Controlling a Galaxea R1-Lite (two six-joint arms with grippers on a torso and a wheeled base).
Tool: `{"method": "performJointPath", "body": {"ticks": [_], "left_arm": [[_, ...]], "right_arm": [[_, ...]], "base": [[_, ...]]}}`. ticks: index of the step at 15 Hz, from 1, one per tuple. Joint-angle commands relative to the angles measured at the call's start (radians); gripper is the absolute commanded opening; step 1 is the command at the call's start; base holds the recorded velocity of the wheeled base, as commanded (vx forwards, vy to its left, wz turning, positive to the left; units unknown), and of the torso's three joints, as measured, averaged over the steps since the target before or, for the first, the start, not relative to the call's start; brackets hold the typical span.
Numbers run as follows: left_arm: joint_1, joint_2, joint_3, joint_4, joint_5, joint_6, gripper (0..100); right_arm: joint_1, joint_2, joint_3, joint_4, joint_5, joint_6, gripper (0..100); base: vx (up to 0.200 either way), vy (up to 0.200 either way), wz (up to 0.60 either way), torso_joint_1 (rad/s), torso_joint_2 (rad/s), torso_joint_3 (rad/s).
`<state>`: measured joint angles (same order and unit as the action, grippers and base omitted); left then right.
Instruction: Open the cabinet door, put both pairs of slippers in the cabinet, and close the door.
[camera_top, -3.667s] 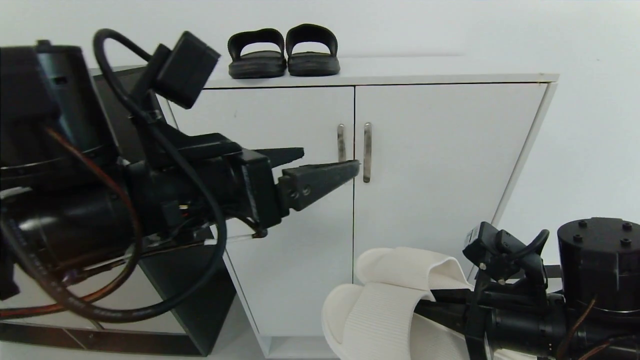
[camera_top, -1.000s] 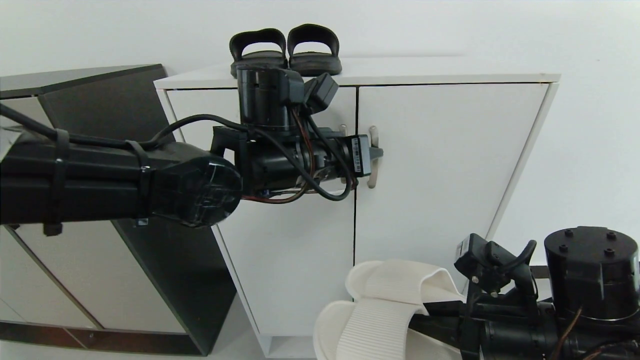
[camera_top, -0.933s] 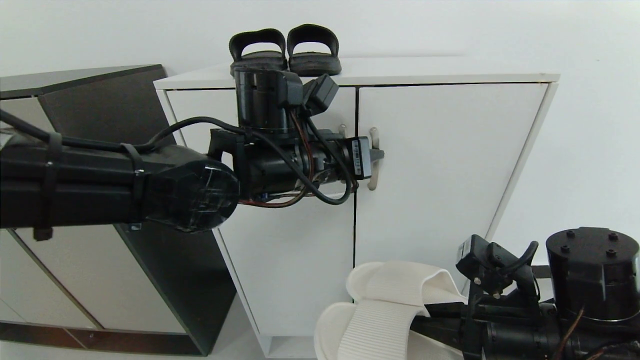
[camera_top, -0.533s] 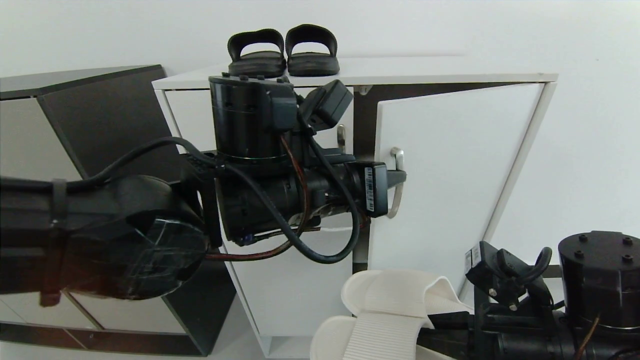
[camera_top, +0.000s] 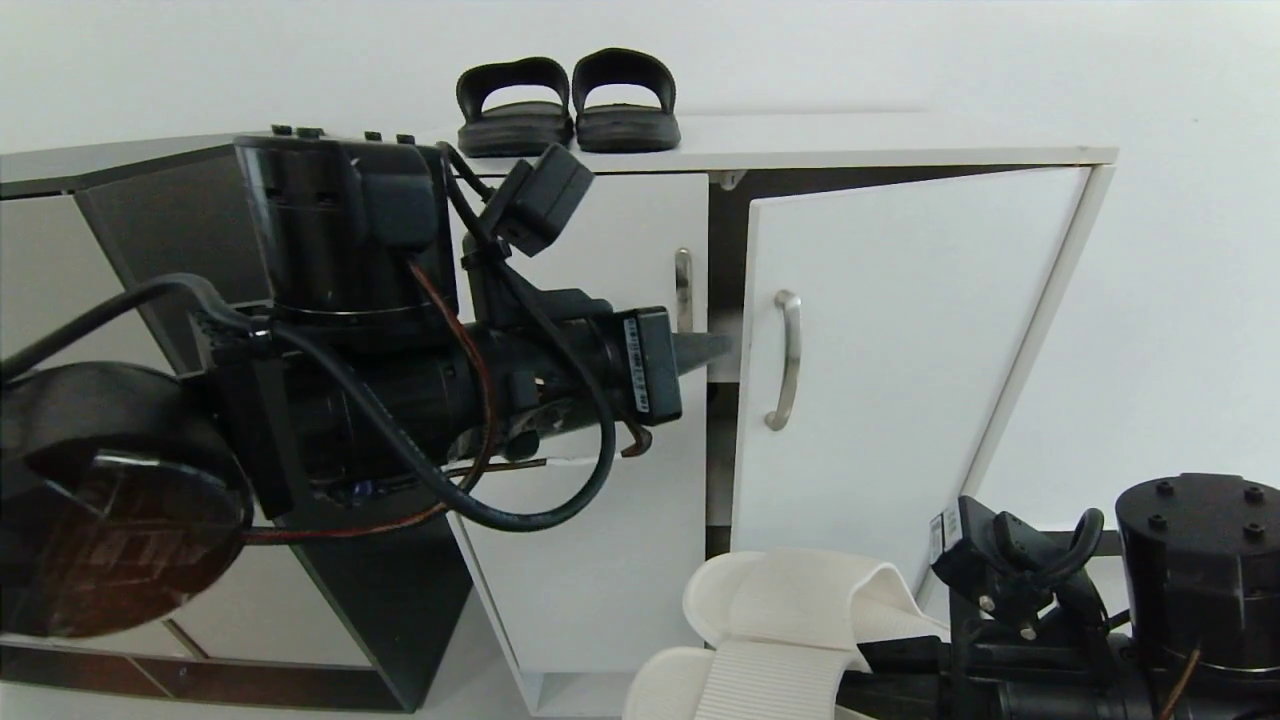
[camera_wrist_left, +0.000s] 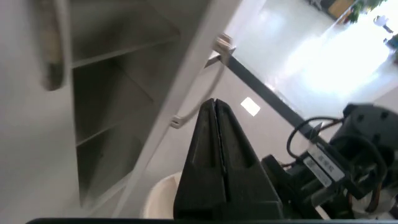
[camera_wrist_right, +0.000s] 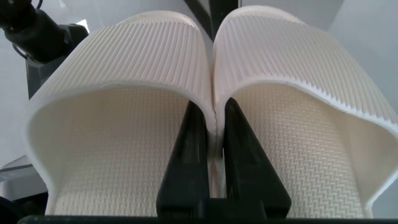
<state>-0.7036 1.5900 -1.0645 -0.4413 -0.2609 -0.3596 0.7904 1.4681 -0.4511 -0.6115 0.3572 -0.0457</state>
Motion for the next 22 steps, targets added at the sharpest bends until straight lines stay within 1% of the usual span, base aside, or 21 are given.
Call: {"method": "performJointPath", "body": {"ticks": [1,2,3,4,9,13,15,16,17,19,20,22], "left_arm": [[0.062,0.008,-0.023,-0.001,-0.046,-0.012,0],[0.084,0.028,-0.045,-0.001,-0.072,-0.012,0],[0.084,0.028,-0.045,-0.001,-0.072,-0.012,0],[0.099,0.081,-0.097,-0.001,-0.081,-0.012,0],[0.093,0.192,-0.229,-0.001,-0.078,-0.01,0],[0.079,0.209,-0.258,0.001,-0.078,-0.01,0],[0.072,0.211,-0.262,0.001,-0.077,-0.01,0],[0.056,0.209,-0.259,0.001,-0.074,-0.007,0],[0.05,0.205,-0.255,-0.001,-0.074,0.001,0],[-0.031,0.14,-0.184,-0.001,-0.04,0.073,0],[-0.063,0.123,-0.169,-0.001,-0.021,0.093,0],[-0.094,0.094,-0.15,0.001,-0.008,0.096,0]], "right_arm": [[0.003,0.005,0.003,-0.001,0.0,0.0,0],[0.003,0.012,0.003,-0.002,0.0,0.0,0],[0.003,0.012,0.003,-0.002,0.0,0.0,0],[0.006,0.017,0.005,-0.002,0.0,-0.002,0],[0.032,0.009,0.029,-0.001,-0.003,-0.002,0],[0.039,0.008,0.04,-0.002,-0.003,-0.003,0],[0.043,0.008,0.065,-0.004,-0.001,-0.04,0],[0.043,0.009,0.077,-0.004,-0.001,-0.057,0],[0.044,0.008,0.083,-0.004,-0.001,-0.063,0],[0.053,-0.008,0.123,-0.005,0.0,-0.115,0],[0.059,-0.018,0.129,-0.005,0.002,-0.129,0],[0.084,-0.041,0.138,-0.004,0.002,-0.129,0]], "base": [[0.0,0.0,0.0,0.0,0.0,0.0],[0.0,0.0,0.0,0.0,0.0,0.0],[0.0,0.0,0.0,0.0,0.0,0.0],[0.0,0.0,0.0,0.0,0.0,0.0],[0.0,0.0,0.0,0.0,0.0,0.0],[0.0,0.0,0.0,0.0,0.0,0.0],[0.0,0.0,0.0,0.0,0.0,0.0],[-0.2,0.0,0.0,-0.002,0.0,0.002],[-0.2,0.0,0.0,0.002,0.0,0.002],[-0.2,0.0,0.0,0.002,0.0,0.005],[-0.2,0.0,0.0,-0.007,0.01,0.012],[-0.2,0.0,0.0,-0.002,0.0,0.007]]}}
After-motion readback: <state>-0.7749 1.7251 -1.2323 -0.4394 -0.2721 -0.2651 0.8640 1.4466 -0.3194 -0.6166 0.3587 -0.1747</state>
